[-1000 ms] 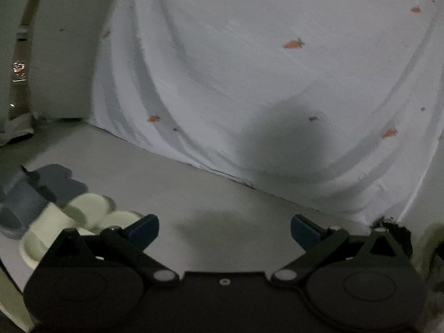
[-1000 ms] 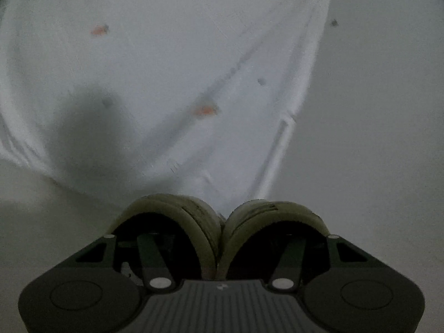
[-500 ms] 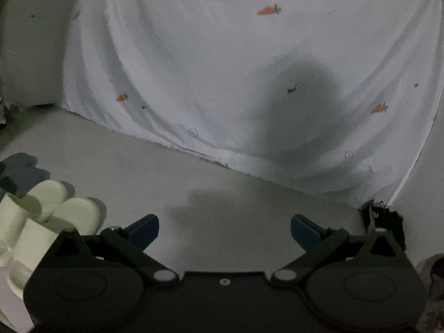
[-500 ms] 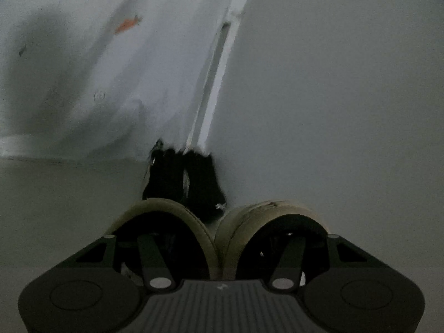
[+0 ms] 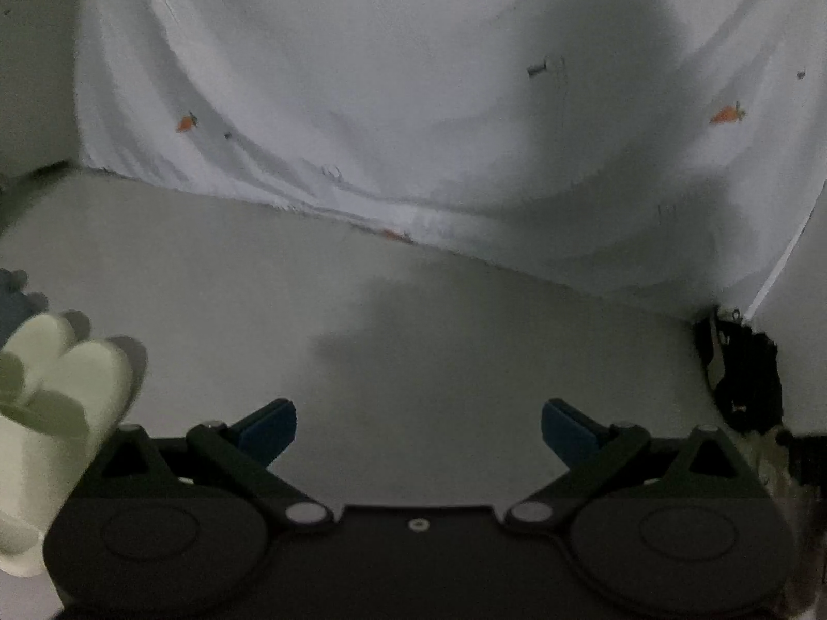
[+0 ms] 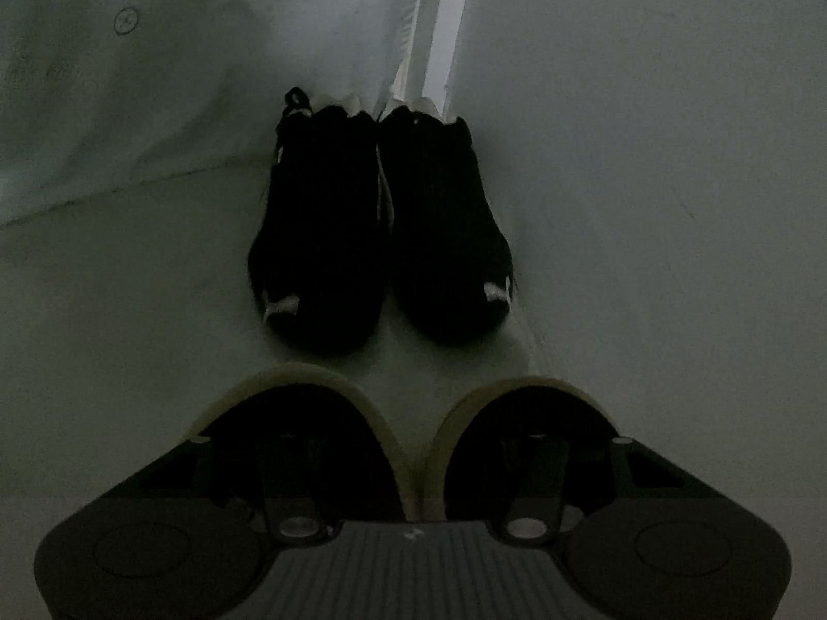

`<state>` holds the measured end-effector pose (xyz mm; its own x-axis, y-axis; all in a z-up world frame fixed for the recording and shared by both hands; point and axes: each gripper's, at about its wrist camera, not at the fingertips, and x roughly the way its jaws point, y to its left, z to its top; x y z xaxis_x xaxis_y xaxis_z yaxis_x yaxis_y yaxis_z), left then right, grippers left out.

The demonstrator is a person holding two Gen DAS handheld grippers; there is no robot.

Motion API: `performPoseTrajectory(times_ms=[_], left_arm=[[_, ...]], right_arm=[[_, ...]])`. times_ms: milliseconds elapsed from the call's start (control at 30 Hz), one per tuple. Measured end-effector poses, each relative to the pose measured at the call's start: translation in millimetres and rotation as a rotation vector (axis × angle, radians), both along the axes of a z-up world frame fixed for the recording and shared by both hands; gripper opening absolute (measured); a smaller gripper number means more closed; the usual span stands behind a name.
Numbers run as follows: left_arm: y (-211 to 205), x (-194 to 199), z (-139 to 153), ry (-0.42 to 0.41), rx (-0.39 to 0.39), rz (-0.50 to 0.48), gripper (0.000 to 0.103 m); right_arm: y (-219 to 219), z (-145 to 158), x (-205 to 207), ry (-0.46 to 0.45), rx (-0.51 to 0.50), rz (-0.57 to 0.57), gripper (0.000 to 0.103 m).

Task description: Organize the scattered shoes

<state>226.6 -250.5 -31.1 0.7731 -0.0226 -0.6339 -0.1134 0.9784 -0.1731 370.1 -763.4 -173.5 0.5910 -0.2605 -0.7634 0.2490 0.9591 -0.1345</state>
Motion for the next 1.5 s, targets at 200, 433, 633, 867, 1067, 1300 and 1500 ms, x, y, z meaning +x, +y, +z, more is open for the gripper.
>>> performPoseTrajectory(times_ms=[200,433,633,867,1067,1300,1500], left_arm=[[-13.2,11.0,-3.7,0.01,0.005,-0.033,0.103],[-18.7,0.0,-1.8,-0.007,0.014,-0.024,0.103],[-21.3,-17.3,1.1,-0.021,-0.002,-0.001,0.103],[-31.1,-41.8,16.3,-0.077,0.029,0.013,0.103],[-20.2,-76.7,17.9,-0.093,0.021,0.079,0.103],[-3.3,-99.5,27.8,-0.144,0.006,0.155,0.103],[8.5,-108.8,29.0,-0.162,-0.015,0.183,0.103]], right_arm=[[-9.3,2.2,22.8,0.065,0.038,0.016,0.059],[10.0,46.4,-15.2,0.018,0.013,-0.031,0.07],[75.5,55.8,-88.5,-0.177,-0.219,0.073,0.088],[133.2,-6.6,-140.6,-0.105,-0.308,0.247,0.088],[133.4,-23.9,-148.7,-0.076,-0.313,0.266,0.091],[137.0,-27.1,-140.6,-0.037,-0.412,0.313,0.096],[127.6,-25.5,-142.1,-0.007,-0.413,0.217,0.098]])
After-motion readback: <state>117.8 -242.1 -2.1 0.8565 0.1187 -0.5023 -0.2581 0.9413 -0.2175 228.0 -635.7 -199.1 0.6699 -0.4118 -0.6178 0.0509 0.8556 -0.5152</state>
